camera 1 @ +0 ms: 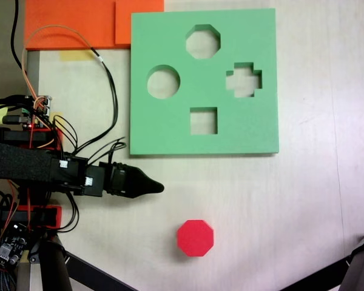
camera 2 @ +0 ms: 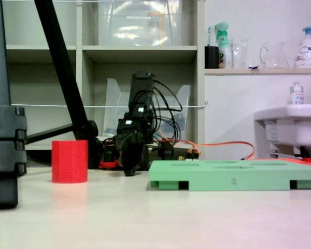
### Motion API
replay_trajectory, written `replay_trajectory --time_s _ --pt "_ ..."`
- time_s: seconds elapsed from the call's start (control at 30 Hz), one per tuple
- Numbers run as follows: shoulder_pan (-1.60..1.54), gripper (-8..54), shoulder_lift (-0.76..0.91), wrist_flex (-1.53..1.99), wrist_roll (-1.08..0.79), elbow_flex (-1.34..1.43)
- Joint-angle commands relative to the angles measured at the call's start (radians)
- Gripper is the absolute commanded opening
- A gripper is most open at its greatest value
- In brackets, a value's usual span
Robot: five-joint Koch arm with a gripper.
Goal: Put the octagonal pillar block into the corresponding hole
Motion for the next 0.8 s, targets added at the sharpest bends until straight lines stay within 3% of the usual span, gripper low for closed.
replay_trajectory --time_s 0.0,0.3,0.4,0.53,0.63,0.77 --pt "-0.031 33.8 0.077 0.044 0.006 0.071" --pt "0.000 33.7 0.077 0.044 0.071 0.071" --pt "-0.003 33.8 0.077 -0.063 0.578 0.071" --pt "0.006 30.6 0.077 -0.150 0.980 -0.091" --pt "0.038 30.6 0.078 0.336 1.236 -0.456" --pt "0.055 28.0 0.026 0.956 1.382 -0.931"
